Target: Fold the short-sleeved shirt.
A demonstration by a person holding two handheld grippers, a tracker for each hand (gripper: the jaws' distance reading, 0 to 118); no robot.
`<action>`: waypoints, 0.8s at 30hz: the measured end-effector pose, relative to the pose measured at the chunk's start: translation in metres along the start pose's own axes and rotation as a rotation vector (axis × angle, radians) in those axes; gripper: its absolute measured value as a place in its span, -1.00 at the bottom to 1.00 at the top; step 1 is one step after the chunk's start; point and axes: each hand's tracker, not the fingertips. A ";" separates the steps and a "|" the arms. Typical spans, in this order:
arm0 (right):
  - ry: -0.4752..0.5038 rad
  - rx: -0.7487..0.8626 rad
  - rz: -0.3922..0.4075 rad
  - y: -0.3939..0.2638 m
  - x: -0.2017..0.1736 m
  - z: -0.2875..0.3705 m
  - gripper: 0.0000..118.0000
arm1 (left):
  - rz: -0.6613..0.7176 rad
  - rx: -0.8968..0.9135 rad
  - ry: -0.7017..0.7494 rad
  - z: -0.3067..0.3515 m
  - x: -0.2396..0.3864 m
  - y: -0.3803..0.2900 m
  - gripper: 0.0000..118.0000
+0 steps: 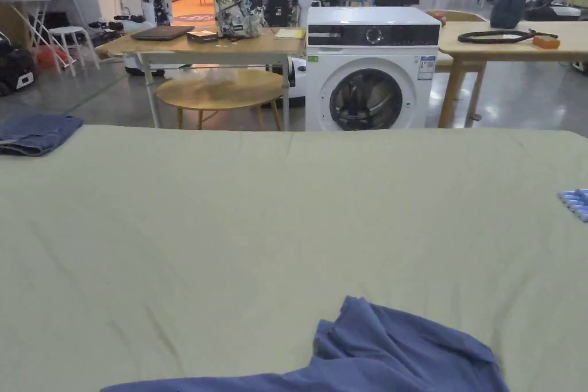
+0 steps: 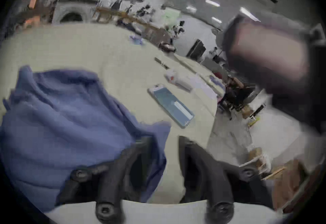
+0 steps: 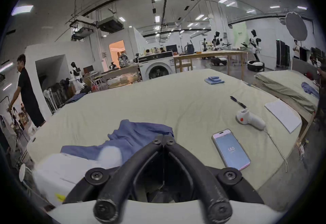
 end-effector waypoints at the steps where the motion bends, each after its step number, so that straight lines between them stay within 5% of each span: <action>1: 0.013 0.000 -0.001 0.000 -0.001 0.000 -1.00 | 0.004 0.048 0.033 0.023 -0.004 0.009 -0.41; 8: 0.098 0.040 0.080 0.012 -0.023 -0.003 -1.00 | -0.111 0.352 0.416 0.212 -0.022 0.036 -0.40; 10: 0.111 0.051 0.093 0.015 -0.030 -0.006 -1.00 | -0.160 0.445 0.561 0.264 -0.015 0.028 -0.65; 11: 0.113 0.060 0.098 0.017 -0.034 -0.006 -1.00 | -0.179 0.482 0.627 0.284 -0.012 0.023 -1.00; 16: 0.132 0.092 0.147 0.022 -0.050 -0.008 -1.00 | -0.089 0.513 0.900 0.345 -0.008 -0.009 -1.00; 24: 0.165 0.068 0.154 0.023 -0.056 -0.014 -1.00 | 0.157 0.399 0.923 0.371 -0.065 -0.026 -1.00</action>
